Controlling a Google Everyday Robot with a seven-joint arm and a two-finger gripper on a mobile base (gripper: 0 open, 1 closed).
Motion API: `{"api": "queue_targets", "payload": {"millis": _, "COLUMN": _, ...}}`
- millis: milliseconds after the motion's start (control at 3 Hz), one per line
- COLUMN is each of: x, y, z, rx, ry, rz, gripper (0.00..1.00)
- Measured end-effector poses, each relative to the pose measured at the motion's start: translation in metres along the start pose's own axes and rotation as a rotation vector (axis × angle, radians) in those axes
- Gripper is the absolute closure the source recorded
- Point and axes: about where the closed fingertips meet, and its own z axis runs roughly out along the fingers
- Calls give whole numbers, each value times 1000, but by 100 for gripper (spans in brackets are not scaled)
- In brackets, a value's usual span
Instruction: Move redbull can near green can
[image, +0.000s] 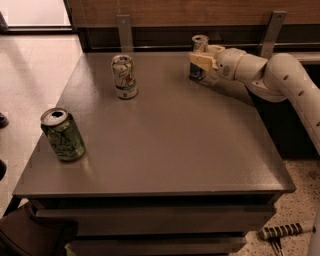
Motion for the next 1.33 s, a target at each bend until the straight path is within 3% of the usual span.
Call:
{"api": "queue_targets", "payload": {"millis": 333, "x": 0, "y": 2, "z": 3, "rx": -5, "ry": 0, "rz": 1, "gripper": 93}}
{"api": "queue_targets", "payload": {"millis": 667, "x": 0, "y": 4, "z": 5, "rx": -8, "ry": -1, "rz": 1, "gripper": 100}}
{"api": "queue_targets", "payload": {"millis": 1000, "x": -5, "y": 7, "z": 6, "rx": -8, "ry": 1, "rz": 2, "gripper": 100}}
{"api": "queue_targets", "payload": {"millis": 1333, "x": -29, "y": 19, "z": -6, "rx": 6, "ry": 3, "rz": -4, "gripper": 100}}
